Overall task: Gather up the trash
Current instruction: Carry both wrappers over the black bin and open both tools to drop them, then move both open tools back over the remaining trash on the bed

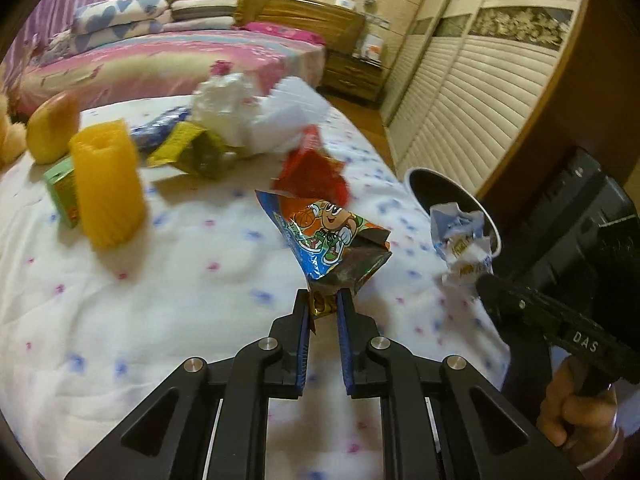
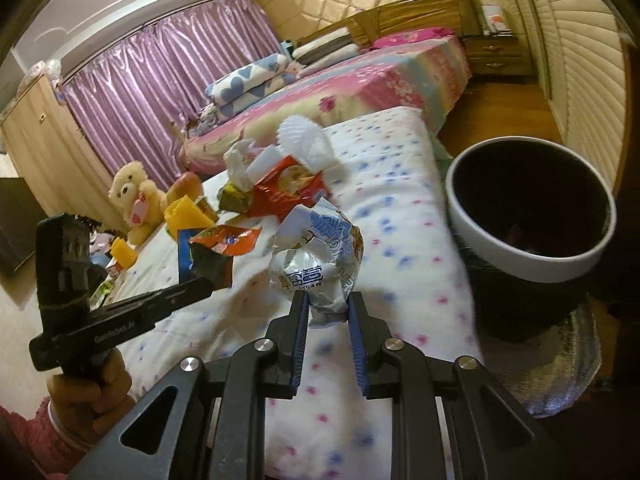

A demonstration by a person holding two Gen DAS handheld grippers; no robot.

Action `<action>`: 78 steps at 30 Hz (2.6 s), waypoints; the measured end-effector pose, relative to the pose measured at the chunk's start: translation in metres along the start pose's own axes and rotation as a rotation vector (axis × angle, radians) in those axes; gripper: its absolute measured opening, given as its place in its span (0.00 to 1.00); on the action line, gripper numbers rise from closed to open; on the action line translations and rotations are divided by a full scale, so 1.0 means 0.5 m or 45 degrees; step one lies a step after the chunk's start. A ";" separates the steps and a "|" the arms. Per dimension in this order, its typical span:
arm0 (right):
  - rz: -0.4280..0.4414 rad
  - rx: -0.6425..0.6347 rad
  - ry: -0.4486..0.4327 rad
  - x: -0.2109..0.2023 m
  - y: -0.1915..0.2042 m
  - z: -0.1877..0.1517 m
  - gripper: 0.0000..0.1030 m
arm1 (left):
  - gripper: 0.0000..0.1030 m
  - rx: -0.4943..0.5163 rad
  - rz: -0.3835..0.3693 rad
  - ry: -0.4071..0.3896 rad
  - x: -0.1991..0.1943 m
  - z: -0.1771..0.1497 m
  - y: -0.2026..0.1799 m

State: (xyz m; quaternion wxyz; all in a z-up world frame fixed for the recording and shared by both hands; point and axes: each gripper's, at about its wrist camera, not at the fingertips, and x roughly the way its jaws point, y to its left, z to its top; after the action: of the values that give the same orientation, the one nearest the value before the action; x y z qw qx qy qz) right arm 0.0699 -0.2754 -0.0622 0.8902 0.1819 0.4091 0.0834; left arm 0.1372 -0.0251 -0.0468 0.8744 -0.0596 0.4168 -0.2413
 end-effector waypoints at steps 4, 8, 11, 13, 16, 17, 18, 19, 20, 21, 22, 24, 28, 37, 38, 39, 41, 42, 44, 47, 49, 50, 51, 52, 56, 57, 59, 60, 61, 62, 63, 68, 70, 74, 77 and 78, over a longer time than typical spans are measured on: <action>-0.033 0.026 -0.026 -0.018 -0.025 0.004 0.19 | 0.11 0.056 -0.020 0.018 0.018 0.010 -0.033; -0.071 0.061 -0.051 -0.036 -0.055 0.008 0.19 | 0.11 0.088 -0.045 0.033 0.044 0.022 -0.060; -0.106 0.091 -0.065 -0.043 -0.076 0.013 0.19 | 0.11 0.111 -0.058 0.045 0.071 0.033 -0.079; -0.130 0.111 -0.073 -0.047 -0.093 0.017 0.19 | 0.11 0.132 -0.062 0.053 0.087 0.040 -0.091; -0.155 0.132 -0.083 -0.053 -0.113 0.021 0.19 | 0.11 0.156 -0.072 0.064 0.108 0.049 -0.106; -0.166 0.141 -0.086 -0.056 -0.121 0.022 0.19 | 0.11 0.162 -0.073 0.067 0.115 0.052 -0.110; -0.175 0.147 -0.088 -0.057 -0.127 0.024 0.19 | 0.11 0.172 -0.076 0.071 0.125 0.058 -0.118; -0.188 0.157 -0.092 -0.058 -0.135 0.026 0.20 | 0.11 0.181 -0.077 0.071 0.131 0.062 -0.123; -0.195 0.165 -0.095 -0.060 -0.143 0.027 0.20 | 0.11 0.187 -0.075 0.071 0.137 0.066 -0.127; -0.203 0.170 -0.097 -0.061 -0.150 0.029 0.20 | 0.11 0.199 -0.077 0.069 0.144 0.072 -0.134; -0.214 0.178 -0.100 -0.062 -0.158 0.032 0.20 | 0.11 0.212 -0.081 0.069 0.152 0.074 -0.142; -0.228 0.192 -0.104 -0.063 -0.171 0.037 0.20 | 0.11 0.226 -0.084 0.074 0.166 0.080 -0.153; -0.262 0.208 -0.105 -0.061 -0.195 0.048 0.20 | 0.11 0.234 -0.092 0.094 0.202 0.096 -0.168; -0.308 0.235 -0.096 -0.056 -0.237 0.071 0.20 | 0.11 0.271 -0.096 0.103 0.258 0.130 -0.206; -0.313 0.237 -0.093 -0.054 -0.241 0.073 0.20 | 0.11 0.275 -0.097 0.105 0.264 0.134 -0.209; -0.316 0.244 -0.089 -0.052 -0.246 0.075 0.20 | 0.11 0.279 -0.097 0.107 0.267 0.136 -0.211; -0.319 0.253 -0.086 -0.049 -0.254 0.077 0.20 | 0.11 0.290 -0.097 0.111 0.277 0.141 -0.217; -0.323 0.255 -0.084 -0.047 -0.259 0.078 0.20 | 0.11 0.295 -0.095 0.114 0.283 0.144 -0.220; -0.326 0.261 -0.082 -0.045 -0.267 0.082 0.20 | 0.11 0.301 -0.096 0.120 0.295 0.150 -0.228; -0.338 0.266 -0.073 -0.039 -0.276 0.089 0.20 | 0.11 0.309 -0.091 0.132 0.315 0.160 -0.236; -0.340 0.266 -0.070 -0.037 -0.279 0.093 0.20 | 0.11 0.305 -0.087 0.137 0.329 0.168 -0.239; -0.345 0.264 -0.067 -0.035 -0.283 0.095 0.20 | 0.11 0.302 -0.085 0.143 0.337 0.172 -0.242; -0.348 0.264 -0.063 -0.033 -0.286 0.098 0.20 | 0.11 0.299 -0.087 0.146 0.341 0.177 -0.241; -0.350 0.265 -0.060 -0.030 -0.291 0.101 0.20 | 0.11 0.294 -0.088 0.147 0.347 0.182 -0.243; -0.354 0.284 -0.055 -0.026 -0.305 0.110 0.20 | 0.11 0.290 -0.087 0.149 0.361 0.192 -0.248; -0.356 0.288 -0.056 -0.025 -0.307 0.111 0.20 | 0.11 0.293 -0.086 0.150 0.364 0.194 -0.249; -0.362 0.294 -0.053 -0.024 -0.313 0.113 0.20 | 0.11 0.299 -0.087 0.152 0.370 0.197 -0.253; -0.363 0.297 -0.054 -0.022 -0.315 0.114 0.20 | 0.11 0.305 -0.088 0.152 0.374 0.199 -0.257; -0.366 0.297 -0.051 -0.021 -0.316 0.114 0.20 | 0.11 0.309 -0.086 0.151 0.377 0.200 -0.261; -0.369 0.296 -0.047 -0.019 -0.318 0.116 0.20 | 0.12 0.311 -0.086 0.152 0.379 0.201 -0.262; -0.370 0.297 -0.042 -0.016 -0.320 0.117 0.20 | 0.12 0.312 -0.086 0.154 0.382 0.202 -0.264; -0.378 0.306 -0.042 -0.010 -0.332 0.126 0.23 | 0.16 0.315 -0.094 0.171 0.396 0.204 -0.269; -0.377 0.324 -0.040 -0.010 -0.339 0.127 0.28 | 0.21 0.303 -0.090 0.176 0.400 0.204 -0.266; -0.368 0.349 -0.070 -0.020 -0.341 0.124 0.48 | 0.36 0.287 -0.099 0.177 0.398 0.204 -0.259; -0.364 0.357 -0.092 -0.029 -0.332 0.118 0.48 | 0.43 0.275 -0.095 0.150 0.378 0.193 -0.248; -0.356 0.355 -0.104 -0.034 -0.325 0.116 0.53 | 0.43 0.268 -0.094 0.143 0.370 0.187 -0.244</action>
State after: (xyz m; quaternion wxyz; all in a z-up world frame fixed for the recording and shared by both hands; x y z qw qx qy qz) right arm 0.1028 -0.4449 -0.0794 0.8752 0.2482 0.4015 -0.1061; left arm 0.2617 -0.2282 -0.0785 0.8416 0.0308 0.4350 -0.3186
